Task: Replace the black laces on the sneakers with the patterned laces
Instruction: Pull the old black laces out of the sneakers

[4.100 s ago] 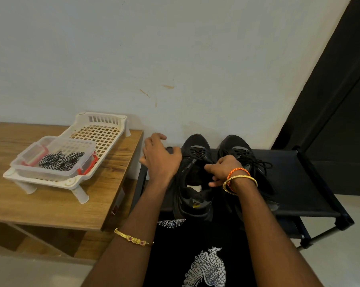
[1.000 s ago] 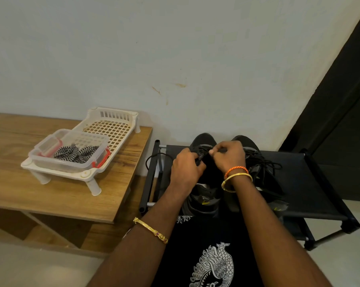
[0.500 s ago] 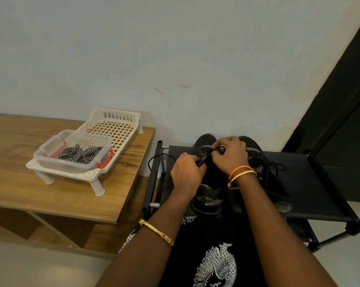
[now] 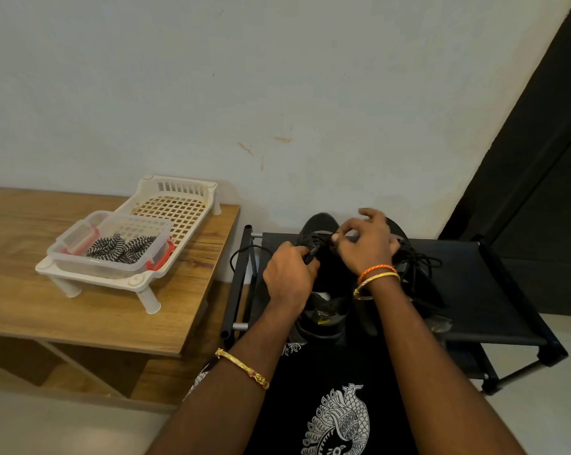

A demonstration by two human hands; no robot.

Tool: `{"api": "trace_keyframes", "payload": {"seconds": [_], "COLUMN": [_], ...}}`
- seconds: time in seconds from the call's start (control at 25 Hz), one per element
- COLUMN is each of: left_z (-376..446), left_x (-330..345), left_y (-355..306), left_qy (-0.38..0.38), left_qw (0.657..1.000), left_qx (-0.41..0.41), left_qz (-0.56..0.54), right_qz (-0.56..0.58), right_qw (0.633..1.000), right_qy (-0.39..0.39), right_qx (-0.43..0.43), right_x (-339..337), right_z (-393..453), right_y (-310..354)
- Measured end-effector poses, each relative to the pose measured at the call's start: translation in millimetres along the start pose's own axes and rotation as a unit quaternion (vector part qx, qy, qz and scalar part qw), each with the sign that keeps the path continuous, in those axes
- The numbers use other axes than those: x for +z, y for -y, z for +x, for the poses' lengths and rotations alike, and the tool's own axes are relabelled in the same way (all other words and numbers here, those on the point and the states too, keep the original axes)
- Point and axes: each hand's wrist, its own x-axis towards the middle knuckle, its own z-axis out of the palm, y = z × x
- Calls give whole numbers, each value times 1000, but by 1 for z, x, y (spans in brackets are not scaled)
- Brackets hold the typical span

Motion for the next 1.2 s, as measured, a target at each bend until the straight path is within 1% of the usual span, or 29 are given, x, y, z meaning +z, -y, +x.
{"api": "trace_keyframes", "payload": {"seconds": [0.04,0.08,0.12,0.2,0.24,0.28,0.32,0.36,0.4,0.44,0.48,0.52,0.56,0.6,0.68,0.8,0.88,0.96,1.0,1.04,1.08,1.16,1.2], "left_z": [0,0,0,0,0,-1,-1,-1,-1,-1,-1,-2,-1,-1,-1,0,0,1,1,1,1,1,2], "left_x": [0,0,0,0,1,1,1,1,2,3,3,3,3,3,4,5,5,6,6,7,7,7,7], "left_y": [0,0,0,-1,-1,-1,-1,-2,-1,0,1,1,1,2,3,3,3,5,6,6,6,6,6], "left_qy": [2,4,4,3,2,0,-2,-4,-6,-7,-5,-5,-6,-9,-15,-15,-14,-12,-10,-7,-5,0,2], "left_qw": [1000,1000,1000,1000,1000,1000,1000,1000,1000,999,999,999,999,999,999,999,999,999,999,999,999,998,998], "left_qx": [0,0,0,-2,-5,-10,-16,-21,-25,-27,-29,-28,-26,-23,-18,-20,-20,-19,-18,-19,-20,-24,-24], "left_qz": [-1,-2,0,1,-1,-2,-5,-9,-14,-21,-28,-32,-33,-33,-28,-27,-26,-30,-34,-39,-44,-56,-61], "right_qz": [95,191,276,425,477,490,443,329,188,57,-52,-133,-187,-209,-193,-91,31,170,243,316,397,553,583], "right_qw": [995,978,955,889,857,848,877,935,979,997,994,982,970,965,971,991,997,984,969,945,909,807,779], "right_qy": [-24,-42,-44,-13,8,21,26,28,40,60,90,117,130,133,120,87,64,36,15,-9,-21,3,13], "right_qx": [36,69,103,170,195,202,183,130,65,6,-37,-62,-79,-84,-69,-48,-12,22,47,83,123,207,229], "right_x": [-7,-15,-22,-30,-30,-28,-23,-17,-11,-2,4,10,13,17,17,12,6,-4,-12,-18,-23,-30,-29], "right_z": [4,9,12,13,11,9,7,5,4,2,1,-1,-3,-5,-5,-4,-1,3,5,9,12,14,13], "right_y": [-3,-6,-8,-8,-6,-1,2,4,4,4,6,9,12,13,13,6,0,-4,-5,-7,-10,-10,-8]}}
